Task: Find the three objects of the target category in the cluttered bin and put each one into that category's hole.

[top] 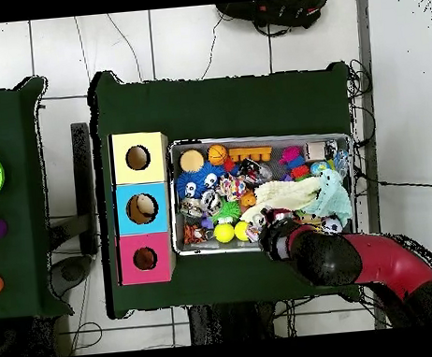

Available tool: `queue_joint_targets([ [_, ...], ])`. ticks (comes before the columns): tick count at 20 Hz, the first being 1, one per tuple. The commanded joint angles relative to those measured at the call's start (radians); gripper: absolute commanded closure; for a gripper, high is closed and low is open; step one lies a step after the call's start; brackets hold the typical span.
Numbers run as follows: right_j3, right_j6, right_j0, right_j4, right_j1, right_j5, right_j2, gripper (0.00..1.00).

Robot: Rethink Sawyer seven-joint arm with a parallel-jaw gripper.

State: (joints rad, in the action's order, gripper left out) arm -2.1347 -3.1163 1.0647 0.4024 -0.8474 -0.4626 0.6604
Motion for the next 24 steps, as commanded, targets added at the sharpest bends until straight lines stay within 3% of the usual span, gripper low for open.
queue_joint_targets([
  [1,0.088,0.265,-0.008,0.005,0.023,-0.098,0.106,1.0],
  [3,0.095,0.263,-0.008,0.009,0.025,-0.102,0.107,1.0],
  [4,0.096,0.259,-0.005,0.012,0.027,-0.103,0.111,0.0],
  [17,0.09,0.204,-0.048,0.036,0.015,-0.078,0.09,0.0],
  [19,0.096,0.146,-0.12,0.092,0.032,-0.031,0.027,0.0],
  [24,0.14,-0.08,-0.411,0.307,0.109,0.162,-0.239,0.0],
])
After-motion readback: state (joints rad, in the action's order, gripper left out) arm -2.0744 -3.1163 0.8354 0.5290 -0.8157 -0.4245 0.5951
